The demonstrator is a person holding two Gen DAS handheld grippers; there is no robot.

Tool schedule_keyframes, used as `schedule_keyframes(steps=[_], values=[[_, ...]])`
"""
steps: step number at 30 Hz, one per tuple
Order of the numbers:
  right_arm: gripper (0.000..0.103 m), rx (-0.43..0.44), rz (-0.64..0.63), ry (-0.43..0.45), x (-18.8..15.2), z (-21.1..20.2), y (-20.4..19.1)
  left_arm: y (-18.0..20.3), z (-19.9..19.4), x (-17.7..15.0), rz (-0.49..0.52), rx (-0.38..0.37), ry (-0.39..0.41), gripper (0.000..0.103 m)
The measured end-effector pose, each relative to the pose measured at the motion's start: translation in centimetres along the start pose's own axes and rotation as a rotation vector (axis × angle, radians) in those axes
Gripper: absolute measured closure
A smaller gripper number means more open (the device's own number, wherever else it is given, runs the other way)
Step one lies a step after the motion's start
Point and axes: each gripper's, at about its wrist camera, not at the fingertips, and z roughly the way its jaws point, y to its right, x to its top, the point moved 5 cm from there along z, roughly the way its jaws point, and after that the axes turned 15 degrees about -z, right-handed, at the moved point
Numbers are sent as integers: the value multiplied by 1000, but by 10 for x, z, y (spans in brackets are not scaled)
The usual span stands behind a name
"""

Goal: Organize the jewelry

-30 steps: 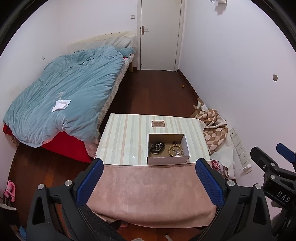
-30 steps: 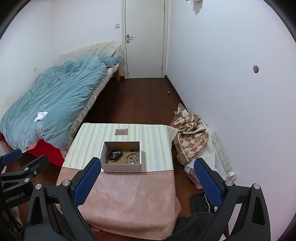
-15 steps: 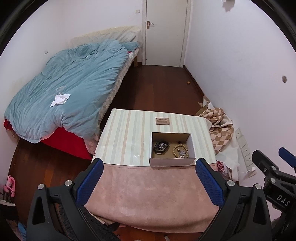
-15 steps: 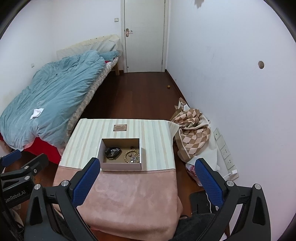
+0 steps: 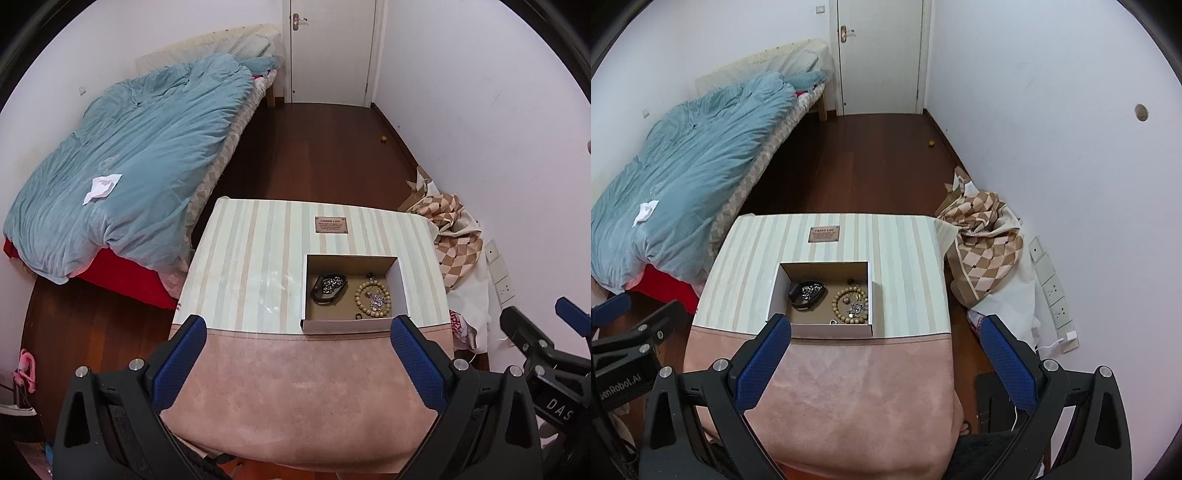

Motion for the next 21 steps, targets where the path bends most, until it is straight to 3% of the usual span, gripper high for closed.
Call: schedule_keyframes(steps=[13,21], values=[[0,49,-31,-108,17,45,-4,9,37,9,21,1,-120,1],[0,37,-59,-132,21,49,-2,9,41,10,23,10,-124,1]])
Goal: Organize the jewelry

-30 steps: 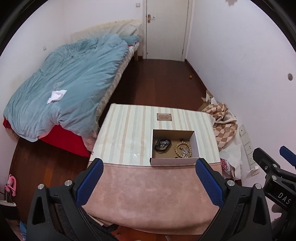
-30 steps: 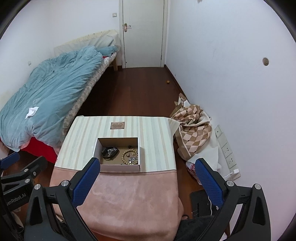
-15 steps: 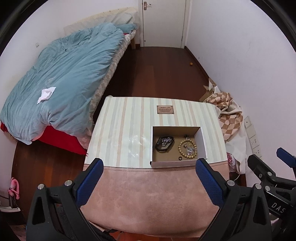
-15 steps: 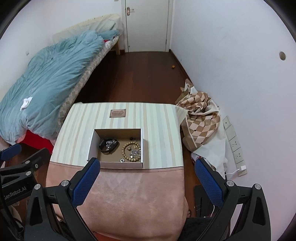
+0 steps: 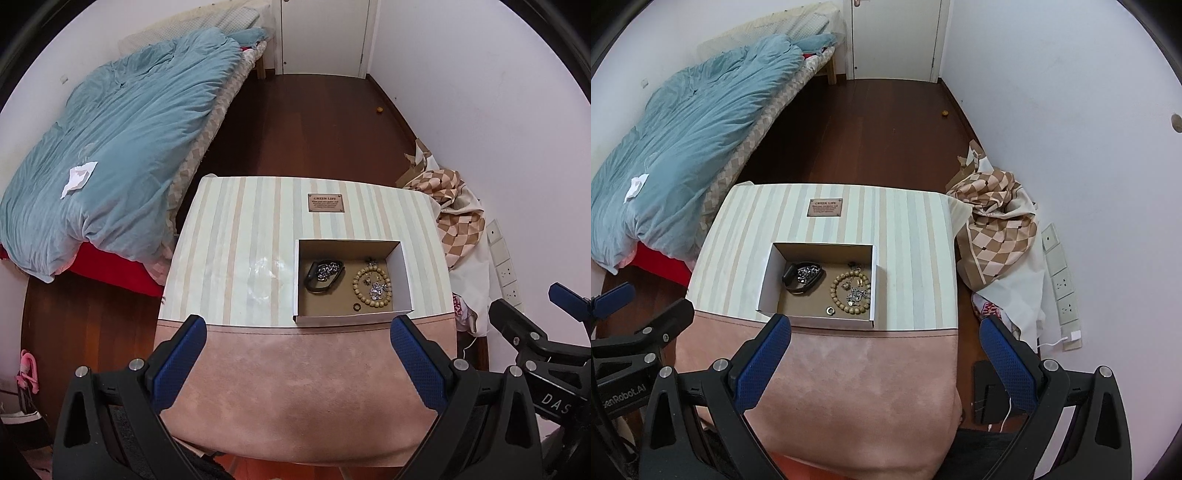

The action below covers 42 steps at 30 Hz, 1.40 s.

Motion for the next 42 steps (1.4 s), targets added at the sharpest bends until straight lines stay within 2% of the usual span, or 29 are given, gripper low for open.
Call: schedule_keyframes(steps=[42], values=[[0,17,1,-6,-8,-4,-5,-10,-8,-8,3,49,48,1]])
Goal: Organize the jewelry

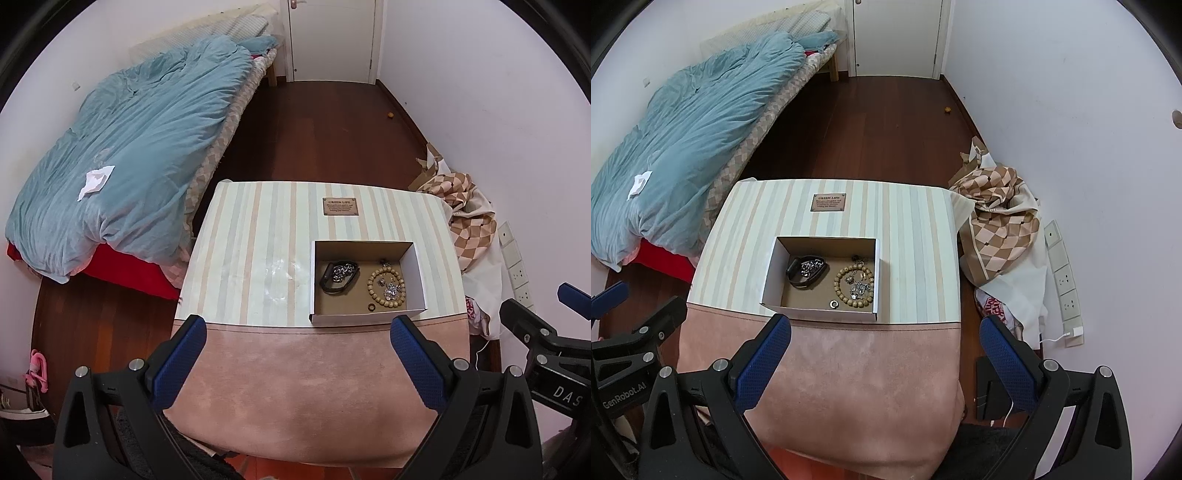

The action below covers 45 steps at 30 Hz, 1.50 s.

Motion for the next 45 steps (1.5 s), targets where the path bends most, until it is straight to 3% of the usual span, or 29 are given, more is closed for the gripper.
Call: schedule_keyframes(steps=[45], values=[[0,-6,-18,-17,-3,2,0,-2,-3,-2,-15,-4,5,1]])
